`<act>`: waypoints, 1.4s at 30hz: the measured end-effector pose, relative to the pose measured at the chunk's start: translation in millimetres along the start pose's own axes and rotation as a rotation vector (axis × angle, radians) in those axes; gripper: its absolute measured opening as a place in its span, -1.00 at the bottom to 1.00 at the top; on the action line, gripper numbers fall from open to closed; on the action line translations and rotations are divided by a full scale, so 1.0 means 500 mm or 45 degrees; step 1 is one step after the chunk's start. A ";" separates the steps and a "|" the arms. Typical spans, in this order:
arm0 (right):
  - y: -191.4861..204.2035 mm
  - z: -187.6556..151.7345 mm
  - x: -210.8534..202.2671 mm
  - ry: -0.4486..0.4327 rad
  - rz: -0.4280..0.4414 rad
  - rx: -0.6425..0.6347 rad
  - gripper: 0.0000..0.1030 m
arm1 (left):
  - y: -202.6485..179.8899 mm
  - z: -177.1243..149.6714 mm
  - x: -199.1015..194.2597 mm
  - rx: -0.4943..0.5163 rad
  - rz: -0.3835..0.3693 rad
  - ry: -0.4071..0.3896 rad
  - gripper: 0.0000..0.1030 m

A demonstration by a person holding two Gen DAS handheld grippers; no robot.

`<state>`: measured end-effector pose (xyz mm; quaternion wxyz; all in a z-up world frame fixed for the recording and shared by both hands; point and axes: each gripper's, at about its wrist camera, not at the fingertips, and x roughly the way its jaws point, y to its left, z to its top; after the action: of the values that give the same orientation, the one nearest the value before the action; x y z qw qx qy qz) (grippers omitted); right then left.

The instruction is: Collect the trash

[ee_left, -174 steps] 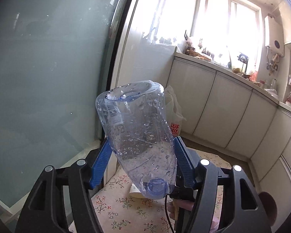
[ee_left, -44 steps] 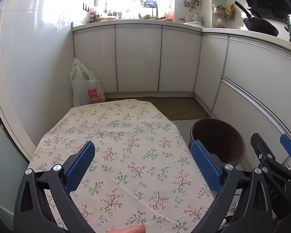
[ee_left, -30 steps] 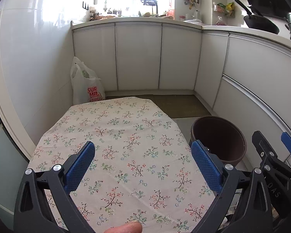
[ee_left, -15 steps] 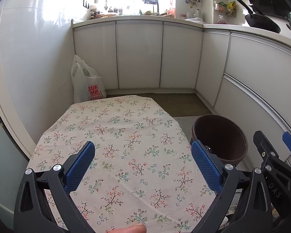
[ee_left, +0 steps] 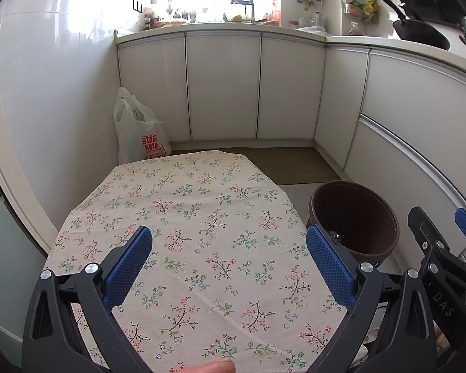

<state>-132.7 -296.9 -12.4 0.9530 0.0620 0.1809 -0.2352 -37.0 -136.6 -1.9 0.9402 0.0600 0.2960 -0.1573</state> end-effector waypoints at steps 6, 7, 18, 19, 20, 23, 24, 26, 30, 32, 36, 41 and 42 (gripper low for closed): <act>-0.001 0.000 0.001 0.003 0.002 -0.002 0.86 | 0.000 -0.002 0.002 0.002 0.004 0.004 0.88; -0.001 -0.001 0.001 0.004 0.001 -0.002 0.86 | 0.000 -0.002 0.002 0.002 0.004 0.004 0.88; -0.003 -0.004 0.007 0.013 0.007 -0.016 0.86 | 0.006 -0.006 0.006 0.003 0.007 0.013 0.88; -0.002 -0.003 0.006 0.016 0.006 -0.017 0.86 | 0.005 -0.006 0.006 0.005 0.007 0.014 0.88; -0.003 -0.003 0.006 0.017 0.006 -0.018 0.86 | 0.005 -0.007 0.006 0.005 0.008 0.015 0.88; -0.004 -0.001 0.007 0.016 0.008 -0.019 0.86 | 0.006 -0.007 0.008 0.004 0.009 0.019 0.88; -0.004 -0.001 0.008 0.018 0.008 -0.019 0.86 | 0.007 -0.007 0.009 0.004 0.010 0.020 0.88; -0.004 -0.001 0.009 0.020 0.009 -0.021 0.86 | 0.006 -0.007 0.009 0.004 0.010 0.021 0.88; -0.006 0.000 0.009 0.021 0.011 -0.021 0.86 | 0.007 -0.007 0.010 0.005 0.011 0.021 0.88; -0.005 0.000 0.010 0.024 0.010 -0.023 0.86 | 0.007 -0.007 0.010 0.005 0.011 0.021 0.88; -0.006 0.000 0.010 0.027 0.011 -0.027 0.86 | 0.010 -0.010 0.011 0.004 0.011 0.023 0.88; -0.005 -0.001 0.012 0.033 0.012 -0.029 0.86 | 0.011 -0.011 0.012 0.007 0.011 0.021 0.88; -0.005 -0.002 0.012 0.034 0.012 -0.030 0.86 | 0.011 -0.011 0.011 0.011 0.011 0.019 0.88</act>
<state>-129.2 -301.7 -15.7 0.9522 0.0548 0.1961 -0.2277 -33.7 -131.5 -9.7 0.9384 0.0663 0.3020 -0.1540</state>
